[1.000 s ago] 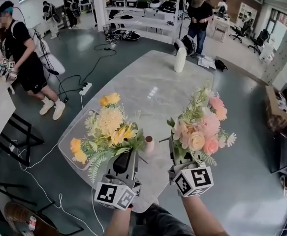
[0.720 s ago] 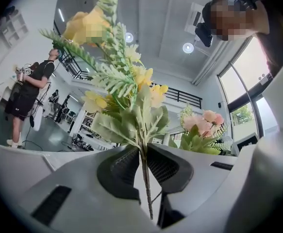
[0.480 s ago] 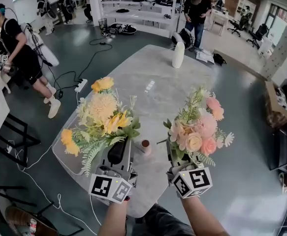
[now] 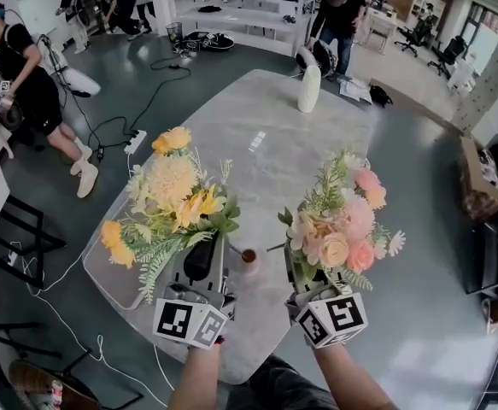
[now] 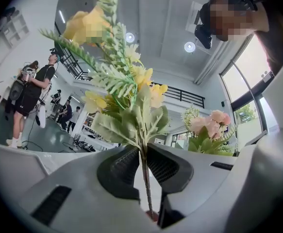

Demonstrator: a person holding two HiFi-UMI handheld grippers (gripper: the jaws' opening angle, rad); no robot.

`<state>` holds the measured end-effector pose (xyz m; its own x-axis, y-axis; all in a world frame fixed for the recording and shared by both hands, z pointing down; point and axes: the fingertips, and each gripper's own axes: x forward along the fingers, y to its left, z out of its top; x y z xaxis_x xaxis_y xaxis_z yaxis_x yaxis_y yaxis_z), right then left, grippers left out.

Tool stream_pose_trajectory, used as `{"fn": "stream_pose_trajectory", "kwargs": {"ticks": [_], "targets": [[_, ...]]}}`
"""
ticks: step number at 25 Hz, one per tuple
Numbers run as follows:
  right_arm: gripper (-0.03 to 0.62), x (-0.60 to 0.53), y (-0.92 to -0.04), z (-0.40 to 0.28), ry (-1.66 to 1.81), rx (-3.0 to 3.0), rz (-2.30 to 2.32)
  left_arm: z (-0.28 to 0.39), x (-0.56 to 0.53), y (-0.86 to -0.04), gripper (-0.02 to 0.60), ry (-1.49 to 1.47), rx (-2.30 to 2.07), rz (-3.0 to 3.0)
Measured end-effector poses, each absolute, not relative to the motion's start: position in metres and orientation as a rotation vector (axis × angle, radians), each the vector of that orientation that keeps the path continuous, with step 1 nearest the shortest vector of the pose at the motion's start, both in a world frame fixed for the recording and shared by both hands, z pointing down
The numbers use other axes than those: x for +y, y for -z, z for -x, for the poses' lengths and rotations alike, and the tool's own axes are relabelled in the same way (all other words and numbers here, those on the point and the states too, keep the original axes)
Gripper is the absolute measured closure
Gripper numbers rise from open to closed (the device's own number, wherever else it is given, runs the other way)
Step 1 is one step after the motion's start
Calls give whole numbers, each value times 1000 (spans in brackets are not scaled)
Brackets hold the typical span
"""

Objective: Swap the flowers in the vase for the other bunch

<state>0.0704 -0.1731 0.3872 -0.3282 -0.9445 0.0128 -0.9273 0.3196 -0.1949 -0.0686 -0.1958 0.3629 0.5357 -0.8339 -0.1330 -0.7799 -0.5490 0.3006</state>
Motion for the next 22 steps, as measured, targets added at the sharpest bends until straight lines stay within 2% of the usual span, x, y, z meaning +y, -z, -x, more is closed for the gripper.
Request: {"fn": "stream_pose_trajectory", "kwargs": {"ticks": [22], "targets": [[503, -175, -414, -71, 357, 2482, 1734, 36, -184, -419, 525, 144, -1369, -2610]]}}
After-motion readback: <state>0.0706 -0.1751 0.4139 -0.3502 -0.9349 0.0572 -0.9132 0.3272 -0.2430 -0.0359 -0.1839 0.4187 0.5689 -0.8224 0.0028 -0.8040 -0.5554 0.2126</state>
